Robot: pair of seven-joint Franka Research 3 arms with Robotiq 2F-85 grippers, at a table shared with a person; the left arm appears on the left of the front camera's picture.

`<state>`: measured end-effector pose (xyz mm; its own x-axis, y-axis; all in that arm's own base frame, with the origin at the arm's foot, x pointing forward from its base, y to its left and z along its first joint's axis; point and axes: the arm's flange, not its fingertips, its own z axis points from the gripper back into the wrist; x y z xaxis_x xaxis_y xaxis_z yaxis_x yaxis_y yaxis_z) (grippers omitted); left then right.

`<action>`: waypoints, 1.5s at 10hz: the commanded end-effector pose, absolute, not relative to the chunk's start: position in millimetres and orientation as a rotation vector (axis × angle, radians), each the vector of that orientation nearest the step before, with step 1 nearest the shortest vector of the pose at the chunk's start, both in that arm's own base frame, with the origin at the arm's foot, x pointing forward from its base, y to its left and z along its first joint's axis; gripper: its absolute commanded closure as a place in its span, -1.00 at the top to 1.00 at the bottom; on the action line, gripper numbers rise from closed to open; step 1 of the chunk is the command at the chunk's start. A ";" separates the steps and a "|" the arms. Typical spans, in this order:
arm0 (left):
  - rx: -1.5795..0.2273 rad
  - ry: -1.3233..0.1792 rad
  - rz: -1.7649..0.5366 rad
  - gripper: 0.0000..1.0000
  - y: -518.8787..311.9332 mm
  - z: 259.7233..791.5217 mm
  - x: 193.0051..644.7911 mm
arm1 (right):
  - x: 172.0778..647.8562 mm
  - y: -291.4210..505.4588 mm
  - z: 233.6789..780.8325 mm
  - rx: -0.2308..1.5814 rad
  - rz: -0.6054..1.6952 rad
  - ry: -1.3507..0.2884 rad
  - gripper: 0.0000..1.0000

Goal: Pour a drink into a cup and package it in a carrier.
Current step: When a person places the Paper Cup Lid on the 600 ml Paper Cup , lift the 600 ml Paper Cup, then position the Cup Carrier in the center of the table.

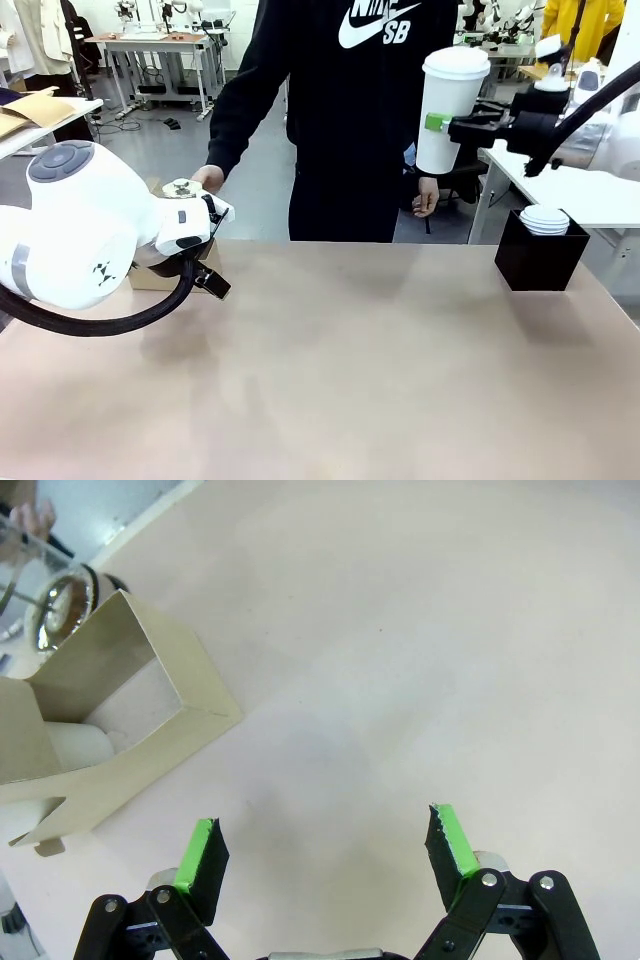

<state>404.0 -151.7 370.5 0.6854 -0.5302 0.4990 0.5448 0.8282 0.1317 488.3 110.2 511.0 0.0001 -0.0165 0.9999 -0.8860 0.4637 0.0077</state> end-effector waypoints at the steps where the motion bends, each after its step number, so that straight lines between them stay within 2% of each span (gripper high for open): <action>1: -0.029 -0.550 -0.602 1.00 -151.4 370.4 403.8 | 485.8 104.1 520.4 0.868 0.800 -1.370 0.60; 2: -0.029 -0.550 -0.602 1.00 -151.4 370.4 403.8 | 488.1 102.1 521.8 0.941 0.782 -1.346 0.60; 3: -0.029 -0.550 -0.602 1.00 -151.4 370.4 403.8 | 485.5 110.3 517.6 0.863 0.827 -1.405 0.60; 15: -0.029 -0.550 -0.602 1.00 -151.4 370.4 403.8 | 485.5 110.3 517.6 0.863 0.827 -1.405 0.60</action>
